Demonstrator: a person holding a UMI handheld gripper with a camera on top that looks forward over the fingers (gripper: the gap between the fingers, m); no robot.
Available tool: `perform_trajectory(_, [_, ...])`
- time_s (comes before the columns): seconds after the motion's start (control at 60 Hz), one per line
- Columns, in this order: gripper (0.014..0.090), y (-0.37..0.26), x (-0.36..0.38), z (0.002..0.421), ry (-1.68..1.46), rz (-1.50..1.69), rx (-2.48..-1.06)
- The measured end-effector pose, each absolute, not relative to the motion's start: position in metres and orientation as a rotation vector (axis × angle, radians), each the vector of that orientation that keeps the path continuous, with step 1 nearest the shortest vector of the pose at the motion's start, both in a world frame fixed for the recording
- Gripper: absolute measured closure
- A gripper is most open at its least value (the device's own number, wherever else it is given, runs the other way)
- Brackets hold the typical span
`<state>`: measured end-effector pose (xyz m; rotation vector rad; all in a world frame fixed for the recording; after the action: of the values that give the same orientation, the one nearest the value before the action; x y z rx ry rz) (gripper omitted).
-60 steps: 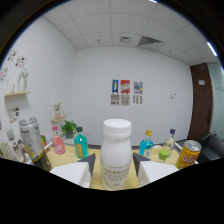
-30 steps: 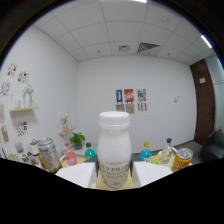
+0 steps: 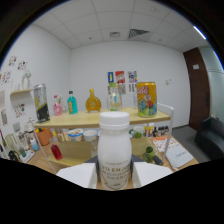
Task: Make me a cup of Mount Fuji.
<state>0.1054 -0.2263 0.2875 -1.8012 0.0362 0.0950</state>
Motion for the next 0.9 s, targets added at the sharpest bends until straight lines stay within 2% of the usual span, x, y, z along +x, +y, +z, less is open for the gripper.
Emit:
perform_trajectory(0.167, [0.0561,-0.229,0.122,0.181,0.018,0.057,-1.91])
perform_trajectory(0.317, [0.0562,-0.219,0.122,0.131,-0.239,-0.141,-1.955])
perform_trajectory(0.517, [0.0563,-0.204,0.122,0.116,-0.709,-0.507,-1.865])
perform_trajectory(0.9, [0.0562,-0.187,0.12,0.132,-1.499,-1.121,-1.409])
